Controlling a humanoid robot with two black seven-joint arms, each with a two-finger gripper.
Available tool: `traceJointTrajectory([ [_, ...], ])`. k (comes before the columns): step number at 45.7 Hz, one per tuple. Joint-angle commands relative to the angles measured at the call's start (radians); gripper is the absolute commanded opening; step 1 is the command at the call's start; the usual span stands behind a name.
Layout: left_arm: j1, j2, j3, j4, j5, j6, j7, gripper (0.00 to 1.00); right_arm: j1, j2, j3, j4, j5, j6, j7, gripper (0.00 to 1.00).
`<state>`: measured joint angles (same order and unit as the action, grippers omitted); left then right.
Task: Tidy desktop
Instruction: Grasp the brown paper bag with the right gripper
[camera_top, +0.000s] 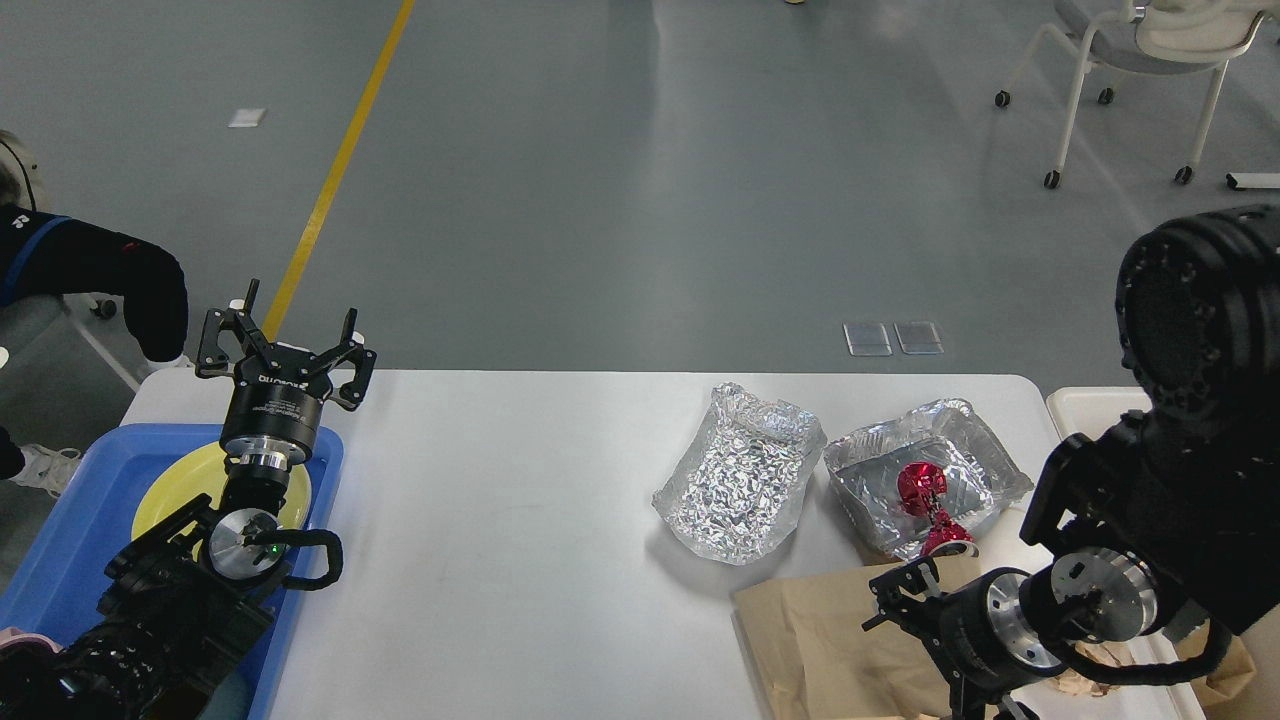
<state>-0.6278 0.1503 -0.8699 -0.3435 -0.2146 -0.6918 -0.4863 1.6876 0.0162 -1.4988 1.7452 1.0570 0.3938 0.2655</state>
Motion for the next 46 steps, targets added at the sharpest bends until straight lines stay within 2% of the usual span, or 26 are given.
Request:
traceJointTrajectory([
  [1, 0.0, 0.002, -0.001, 0.0, 0.0, -0.002, 0.0, 0.97, -0.045, 0.007, 0.0, 0.0, 0.0, -0.01, 0.0, 1.0],
  [9, 0.0, 0.0, 0.0, 0.0, 0.0, 0.0, 0.0, 0.97, -0.109, -0.012, 0.035, 0.0, 0.023, -0.142, 0.001, 1.0],
  [15, 0.0, 0.0, -0.001, 0.0, 0.0, -0.002, 0.0, 0.97, -0.146, -0.094, 0.155, 0.0, 0.06, -0.213, 0.006, 1.0],
  [18, 0.0, 0.0, -0.001, 0.0, 0.0, -0.002, 0.0, 0.97, -0.167, -0.125, 0.201, 0.0, 0.061, -0.236, 0.018, 0.96],
  [20, 0.0, 0.0, -0.001, 0.0, 0.0, -0.002, 0.0, 0.97, -0.172, -0.139, 0.226, 0.0, 0.061, -0.26, 0.032, 0.85],
  [23, 0.0, 0.0, 0.0, 0.0, 0.0, -0.002, 0.0, 0.97, -0.174, -0.148, 0.262, 0.0, 0.06, -0.294, 0.054, 0.54],
  [27, 0.0, 0.0, -0.001, 0.0, 0.0, -0.002, 0.0, 0.97, -0.183, -0.148, 0.29, 0.0, 0.058, -0.328, 0.055, 0.35],
  [30, 0.0, 0.0, 0.0, 0.0, 0.0, -0.002, 0.0, 0.97, -0.201, -0.144, 0.305, -0.004, 0.055, -0.371, 0.055, 0.12],
  [32, 0.0, 0.0, -0.001, 0.0, 0.0, -0.002, 0.0, 0.97, -0.212, -0.142, 0.321, -0.012, 0.054, -0.404, 0.054, 0.02],
  [39, 0.0, 0.0, -0.001, 0.0, 0.0, 0.0, 0.0, 0.97, -0.229, -0.144, 0.37, -0.016, 0.047, -0.47, 0.054, 0.0],
  [46, 0.0, 0.002, -0.001, 0.0, 0.0, 0.0, 0.0, 0.97, -0.218, -0.147, 0.378, -0.009, 0.046, -0.487, 0.054, 0.0],
])
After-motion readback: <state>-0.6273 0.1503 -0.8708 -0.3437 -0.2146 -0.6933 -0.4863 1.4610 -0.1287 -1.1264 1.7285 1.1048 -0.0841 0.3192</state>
